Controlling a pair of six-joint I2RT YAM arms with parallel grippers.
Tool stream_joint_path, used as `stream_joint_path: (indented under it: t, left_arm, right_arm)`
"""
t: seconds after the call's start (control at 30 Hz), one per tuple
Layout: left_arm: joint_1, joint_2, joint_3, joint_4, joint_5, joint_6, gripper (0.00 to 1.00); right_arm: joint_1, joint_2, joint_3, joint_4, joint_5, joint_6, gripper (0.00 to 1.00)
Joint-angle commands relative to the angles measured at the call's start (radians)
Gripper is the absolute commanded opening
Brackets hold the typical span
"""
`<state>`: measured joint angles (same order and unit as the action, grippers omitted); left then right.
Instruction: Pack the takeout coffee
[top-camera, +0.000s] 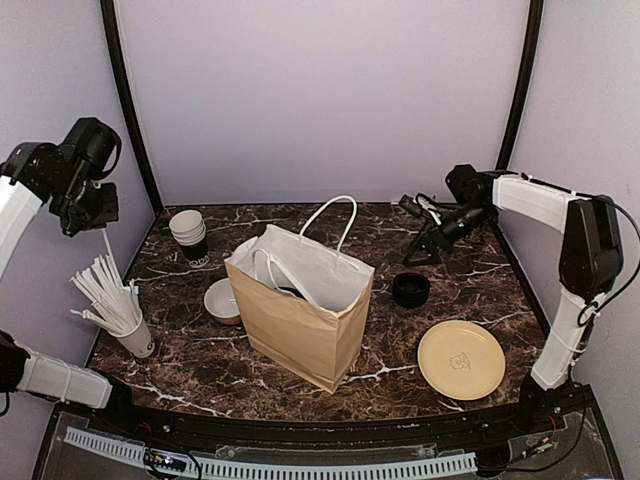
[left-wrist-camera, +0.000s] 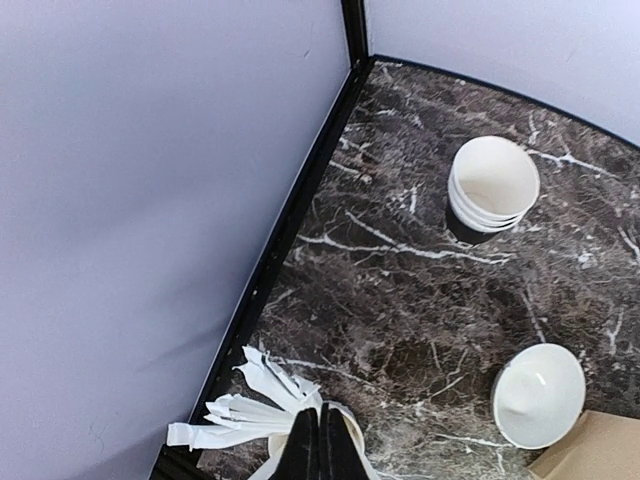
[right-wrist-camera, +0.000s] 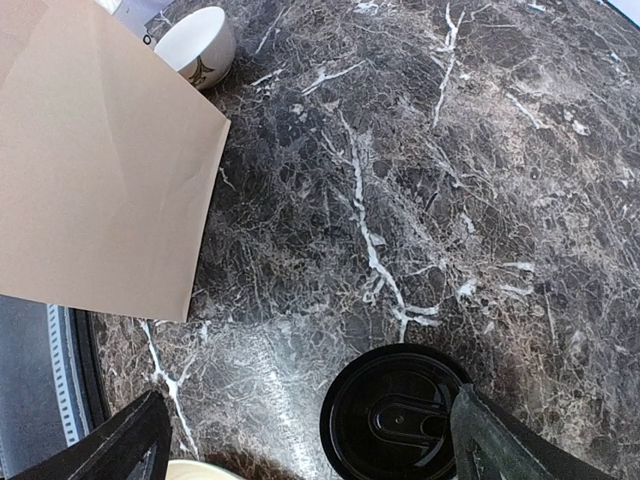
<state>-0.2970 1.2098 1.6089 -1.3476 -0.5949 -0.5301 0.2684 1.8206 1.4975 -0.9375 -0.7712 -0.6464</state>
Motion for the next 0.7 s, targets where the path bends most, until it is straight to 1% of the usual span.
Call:
stream_joint_path:
  t: [0.0, 0.03, 0.17, 0.2, 0.23, 0.27, 0.3, 0.33, 0.37, 0.4, 0.43, 0.47, 0.5, 0.53, 0.57, 0.63, 0.67]
  left_arm:
    - [0.006, -0.016, 0.138, -0.017, 0.073, 0.081, 0.0]
    - [0.006, -0.009, 0.182, -0.012, 0.088, 0.102, 0.0]
    - [0.006, 0.038, 0.326, 0.035, 0.243, 0.171, 0.0]
    - [0.006, 0.054, 0.369, 0.063, 0.308, 0.18, 0.0]
    - [0.006, 0.059, 0.387, 0.085, 0.342, 0.197, 0.0]
    - [0.006, 0.064, 0.409, 0.144, 0.425, 0.205, 0.0]
    - [0.006, 0.063, 0.413, 0.18, 0.471, 0.221, 0.0]
    - [0.006, 0.058, 0.409, 0.264, 0.572, 0.223, 0.0]
    - [0.006, 0.054, 0.403, 0.307, 0.621, 0.225, 0.0]
    - [0.006, 0.046, 0.381, 0.405, 0.73, 0.225, 0.0]
    - [0.006, 0.045, 0.372, 0.451, 0.783, 0.216, 0.0]
    - [0.006, 0.048, 0.366, 0.522, 0.87, 0.193, 0.0]
    - [0.006, 0.051, 0.363, 0.556, 0.914, 0.18, 0.0]
    - [0.006, 0.059, 0.36, 0.616, 0.998, 0.151, 0.0]
    - [0.006, 0.064, 0.36, 0.644, 1.039, 0.133, 0.0]
    - [0.004, 0.072, 0.356, 0.749, 1.177, 0.076, 0.0]
    - [0.004, 0.072, 0.35, 0.774, 1.206, 0.038, 0.0]
  right_arm:
    - [0.008, 0.014, 0.025, -0.012, -0.018, -0.004, 0.99]
    - [0.008, 0.017, 0.03, -0.015, -0.016, -0.005, 0.99]
    - [0.007, 0.022, 0.059, -0.048, 0.0, -0.015, 0.99]
    - [0.008, 0.018, 0.062, -0.048, 0.006, -0.015, 0.99]
    - [0.008, 0.015, 0.064, -0.049, 0.011, -0.015, 0.98]
    - [0.008, 0.011, 0.066, -0.048, 0.016, -0.013, 0.98]
    - [0.008, 0.01, 0.069, -0.05, 0.021, -0.012, 0.98]
    - [0.008, 0.008, 0.071, -0.051, 0.025, -0.012, 0.99]
    - [0.008, 0.007, 0.072, -0.052, 0.027, -0.011, 0.99]
    - [0.008, 0.004, 0.072, -0.052, 0.028, -0.009, 0.99]
    - [0.008, 0.002, 0.071, -0.052, 0.03, -0.009, 0.99]
    - [0.008, 0.0, 0.068, -0.052, 0.032, -0.008, 0.99]
    - [0.008, -0.004, 0.065, -0.05, 0.034, -0.007, 0.98]
    - [0.008, -0.008, 0.061, -0.048, 0.036, -0.006, 0.98]
    - [0.008, -0.011, 0.058, -0.046, 0.04, -0.006, 0.99]
    - [0.008, -0.018, 0.052, -0.044, 0.046, -0.004, 0.99]
    - [0.008, -0.02, 0.052, -0.045, 0.049, -0.004, 0.99]
